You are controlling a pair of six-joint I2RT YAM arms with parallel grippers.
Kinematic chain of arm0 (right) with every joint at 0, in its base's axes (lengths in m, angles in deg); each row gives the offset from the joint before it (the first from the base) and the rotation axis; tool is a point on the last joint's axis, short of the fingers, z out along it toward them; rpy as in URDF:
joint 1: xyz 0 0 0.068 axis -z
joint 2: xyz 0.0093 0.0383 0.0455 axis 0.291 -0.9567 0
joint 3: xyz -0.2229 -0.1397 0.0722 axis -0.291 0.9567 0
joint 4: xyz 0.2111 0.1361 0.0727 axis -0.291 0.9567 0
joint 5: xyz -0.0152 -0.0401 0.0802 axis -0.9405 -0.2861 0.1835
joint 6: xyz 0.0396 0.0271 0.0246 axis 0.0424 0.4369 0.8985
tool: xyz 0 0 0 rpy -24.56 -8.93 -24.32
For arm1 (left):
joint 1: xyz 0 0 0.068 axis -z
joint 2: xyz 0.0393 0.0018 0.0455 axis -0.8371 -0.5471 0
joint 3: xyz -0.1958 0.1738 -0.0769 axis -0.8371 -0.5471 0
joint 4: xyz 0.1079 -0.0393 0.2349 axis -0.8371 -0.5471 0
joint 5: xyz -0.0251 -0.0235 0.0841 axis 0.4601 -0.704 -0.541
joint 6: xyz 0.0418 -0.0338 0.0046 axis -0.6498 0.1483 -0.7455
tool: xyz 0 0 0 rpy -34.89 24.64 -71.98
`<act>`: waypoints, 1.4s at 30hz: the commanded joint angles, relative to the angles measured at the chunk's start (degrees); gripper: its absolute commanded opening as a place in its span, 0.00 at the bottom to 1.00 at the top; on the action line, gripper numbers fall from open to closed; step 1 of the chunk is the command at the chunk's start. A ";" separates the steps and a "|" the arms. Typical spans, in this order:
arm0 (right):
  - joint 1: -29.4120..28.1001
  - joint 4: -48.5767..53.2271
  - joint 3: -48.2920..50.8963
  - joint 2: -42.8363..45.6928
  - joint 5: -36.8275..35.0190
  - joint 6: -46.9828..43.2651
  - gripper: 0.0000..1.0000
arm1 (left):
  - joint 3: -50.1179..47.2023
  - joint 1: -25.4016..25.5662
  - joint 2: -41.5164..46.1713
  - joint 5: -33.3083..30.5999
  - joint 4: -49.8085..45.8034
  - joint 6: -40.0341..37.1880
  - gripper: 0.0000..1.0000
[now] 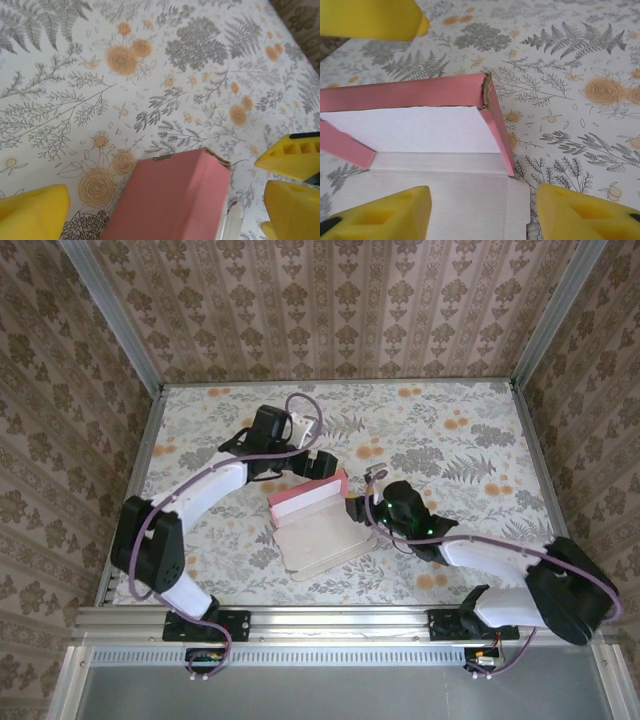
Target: Fold the paper box
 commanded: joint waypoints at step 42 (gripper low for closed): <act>3.96 31.19 7.24 35.42 7.21 12.31 0.98 | 35.56 9.33 -23.01 -6.70 -36.52 -24.76 0.81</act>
